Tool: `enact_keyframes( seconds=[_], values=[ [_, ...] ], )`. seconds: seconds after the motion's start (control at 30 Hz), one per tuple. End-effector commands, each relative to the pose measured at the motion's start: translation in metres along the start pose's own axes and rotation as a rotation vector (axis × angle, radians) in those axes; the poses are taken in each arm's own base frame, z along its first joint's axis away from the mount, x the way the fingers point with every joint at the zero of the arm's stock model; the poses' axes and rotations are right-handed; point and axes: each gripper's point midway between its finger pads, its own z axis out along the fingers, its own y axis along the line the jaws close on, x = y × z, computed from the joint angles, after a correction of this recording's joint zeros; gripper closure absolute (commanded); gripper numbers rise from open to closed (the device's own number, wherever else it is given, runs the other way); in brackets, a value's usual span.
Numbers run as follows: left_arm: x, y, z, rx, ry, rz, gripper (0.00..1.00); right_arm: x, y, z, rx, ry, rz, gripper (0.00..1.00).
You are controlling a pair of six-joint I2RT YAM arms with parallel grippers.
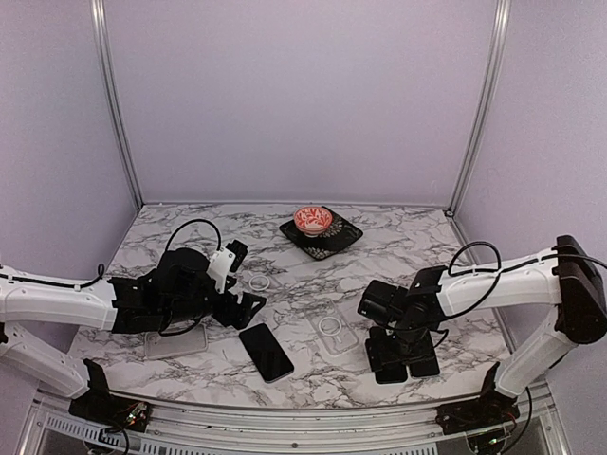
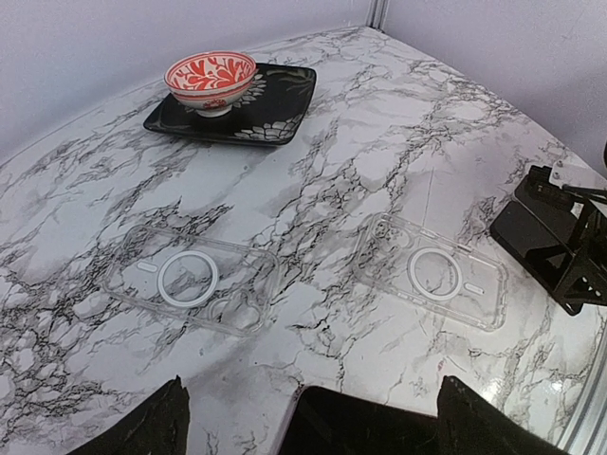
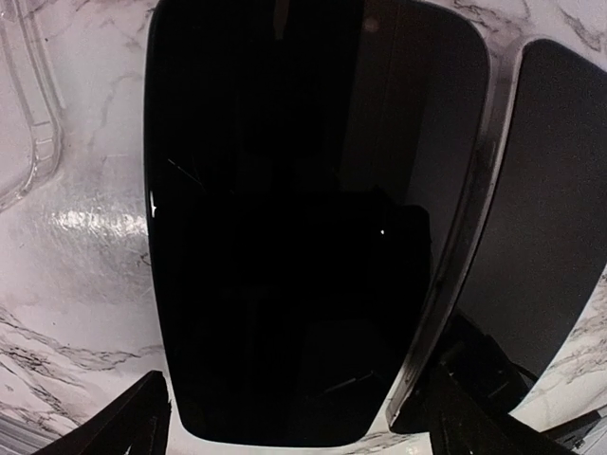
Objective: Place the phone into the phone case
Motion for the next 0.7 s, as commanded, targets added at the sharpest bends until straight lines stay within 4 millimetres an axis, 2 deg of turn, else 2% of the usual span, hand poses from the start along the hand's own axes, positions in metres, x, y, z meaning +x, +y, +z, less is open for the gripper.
enact_keyframes(
  seconds=[0.0, 0.1, 0.27, 0.4, 0.53, 0.67],
  values=[
    [0.005, 0.003, -0.006, -0.011, 0.008, 0.030, 0.08, -0.012, 0.011, -0.015, 0.010, -0.039, 0.035, 0.09],
    [0.008, 0.004, -0.006, -0.017, 0.008, 0.026, 0.08, -0.019, 0.016, -0.021, 0.017, -0.051, 0.021, 0.09],
    [0.012, 0.005, -0.003, -0.027, 0.026, 0.048, 0.08, -0.019, 0.020, -0.009, 0.020, -0.032, 0.014, 0.08],
    [0.009, 0.005, -0.003, -0.027, 0.024, 0.049, 0.07, -0.017, 0.015, -0.001, 0.056, -0.019, -0.013, 0.07],
    [0.008, 0.004, -0.004, -0.022, 0.019, 0.044, 0.07, -0.012, 0.000, 0.008, 0.129, 0.004, -0.035, 0.05],
    [0.010, 0.004, -0.001, -0.024, 0.028, 0.052, 0.07, -0.004, 0.000, 0.020, 0.080, 0.035, -0.029, 0.05]
  ],
)
